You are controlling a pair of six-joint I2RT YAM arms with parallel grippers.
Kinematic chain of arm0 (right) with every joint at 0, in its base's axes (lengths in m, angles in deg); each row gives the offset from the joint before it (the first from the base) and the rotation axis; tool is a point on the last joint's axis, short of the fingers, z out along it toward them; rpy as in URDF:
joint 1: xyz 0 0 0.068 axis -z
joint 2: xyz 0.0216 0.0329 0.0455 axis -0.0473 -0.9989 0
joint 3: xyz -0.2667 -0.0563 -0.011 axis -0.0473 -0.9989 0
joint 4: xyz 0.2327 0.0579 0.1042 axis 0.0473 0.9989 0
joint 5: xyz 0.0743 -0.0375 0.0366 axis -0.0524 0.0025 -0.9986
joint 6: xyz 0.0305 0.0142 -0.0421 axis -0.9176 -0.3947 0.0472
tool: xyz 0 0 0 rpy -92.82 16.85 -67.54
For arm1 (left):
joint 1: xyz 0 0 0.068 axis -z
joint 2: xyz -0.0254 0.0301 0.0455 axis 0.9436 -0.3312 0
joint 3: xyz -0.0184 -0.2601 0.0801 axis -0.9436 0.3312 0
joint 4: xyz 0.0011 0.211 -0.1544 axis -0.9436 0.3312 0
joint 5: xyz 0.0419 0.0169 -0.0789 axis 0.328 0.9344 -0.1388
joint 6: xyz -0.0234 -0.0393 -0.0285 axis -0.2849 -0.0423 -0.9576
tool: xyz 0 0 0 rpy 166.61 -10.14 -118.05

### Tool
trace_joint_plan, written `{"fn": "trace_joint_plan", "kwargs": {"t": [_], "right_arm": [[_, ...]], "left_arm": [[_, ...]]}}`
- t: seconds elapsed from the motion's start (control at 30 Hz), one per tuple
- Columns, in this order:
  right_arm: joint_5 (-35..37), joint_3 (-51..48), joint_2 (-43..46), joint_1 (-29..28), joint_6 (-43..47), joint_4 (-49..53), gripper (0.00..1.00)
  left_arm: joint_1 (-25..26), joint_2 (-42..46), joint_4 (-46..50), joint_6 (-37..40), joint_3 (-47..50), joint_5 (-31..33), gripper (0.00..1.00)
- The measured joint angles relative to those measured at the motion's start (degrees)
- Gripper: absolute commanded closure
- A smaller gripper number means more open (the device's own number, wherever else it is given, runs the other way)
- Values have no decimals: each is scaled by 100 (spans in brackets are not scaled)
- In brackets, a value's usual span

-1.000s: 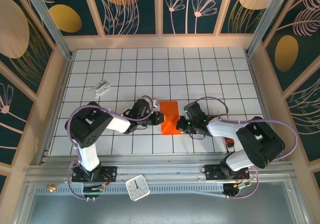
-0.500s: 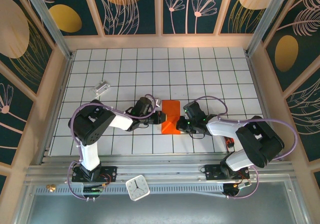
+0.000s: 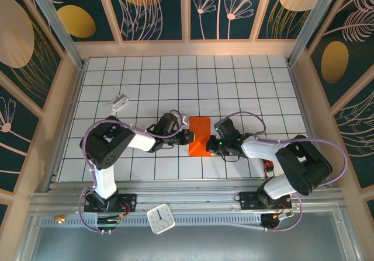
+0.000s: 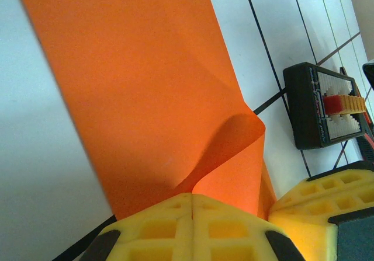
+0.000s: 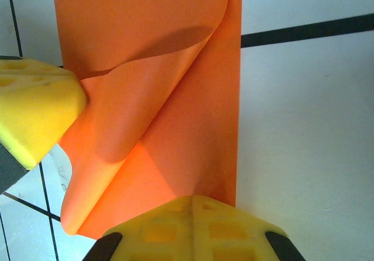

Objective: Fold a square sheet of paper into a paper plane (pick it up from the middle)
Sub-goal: Fold the triangle a second time at the center of the table.

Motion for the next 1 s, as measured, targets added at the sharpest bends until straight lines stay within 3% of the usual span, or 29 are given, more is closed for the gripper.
{"fn": "trace_joint_plan", "kwargs": {"t": [1.0], "right_arm": [[22,76,-42,-15,2,103,99]], "left_arm": [[-85,-61,17,-2,-44,-175,100]]}}
